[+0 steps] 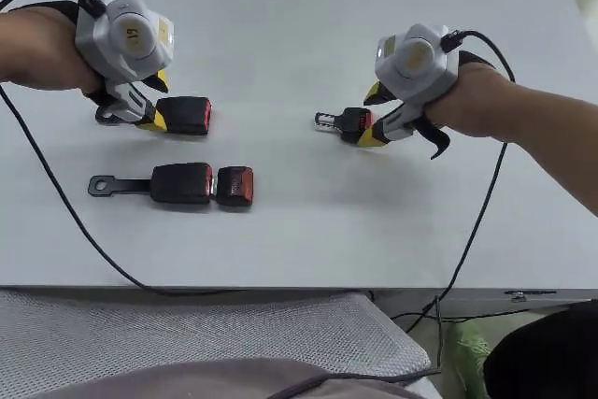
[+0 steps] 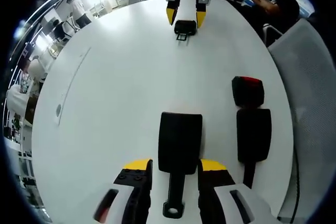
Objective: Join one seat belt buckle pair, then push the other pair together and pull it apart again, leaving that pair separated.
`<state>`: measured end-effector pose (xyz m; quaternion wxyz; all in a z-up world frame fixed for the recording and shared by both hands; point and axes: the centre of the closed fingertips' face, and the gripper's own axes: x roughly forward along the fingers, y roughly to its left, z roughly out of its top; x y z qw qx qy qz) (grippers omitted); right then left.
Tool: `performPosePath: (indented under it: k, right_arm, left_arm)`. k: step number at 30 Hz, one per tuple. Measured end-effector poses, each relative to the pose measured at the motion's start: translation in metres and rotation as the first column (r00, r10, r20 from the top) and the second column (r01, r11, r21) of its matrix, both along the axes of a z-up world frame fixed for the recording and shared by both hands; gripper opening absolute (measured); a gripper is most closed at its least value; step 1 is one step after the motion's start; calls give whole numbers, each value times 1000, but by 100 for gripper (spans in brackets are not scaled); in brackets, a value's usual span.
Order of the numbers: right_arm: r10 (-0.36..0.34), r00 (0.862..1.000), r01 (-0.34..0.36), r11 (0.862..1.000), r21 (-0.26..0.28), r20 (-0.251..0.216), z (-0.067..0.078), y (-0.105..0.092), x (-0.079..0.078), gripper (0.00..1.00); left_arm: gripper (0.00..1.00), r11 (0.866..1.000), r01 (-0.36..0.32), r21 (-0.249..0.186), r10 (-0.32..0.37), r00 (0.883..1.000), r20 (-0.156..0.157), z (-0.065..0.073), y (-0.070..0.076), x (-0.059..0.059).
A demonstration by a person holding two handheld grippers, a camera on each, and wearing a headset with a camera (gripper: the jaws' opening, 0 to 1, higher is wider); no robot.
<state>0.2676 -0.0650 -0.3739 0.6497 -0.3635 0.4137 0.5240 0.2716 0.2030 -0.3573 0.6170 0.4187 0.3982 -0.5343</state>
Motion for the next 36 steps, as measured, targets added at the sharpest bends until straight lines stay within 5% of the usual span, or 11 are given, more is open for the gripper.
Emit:
performPosePath:
  k: [2, 12, 25, 36]
  right_arm:
    - [-1, 999, 1, 1000, 3, -43, -2, 1, -5, 35]
    - [90, 995, -91, 996, -14, -38, -1, 4, -5, 34]
    - [101, 994, -102, 994, -48, -34, 0, 7, -7, 34]
    - [130, 991, -131, 991, -37, -14, 5, 43, -8, 34]
  left_arm:
    - [35, 1000, -5, -3, 5, 1000, -5, -2, -1, -1]
    - [31, 999, 31, -9, -31, 1000, -3, -9, -1, -3]
    - [31, 998, 43, 40, -43, 999, 1, -14, 1, 0]
    - [31, 998, 34, 43, -35, 999, 4, -14, 0, 0]
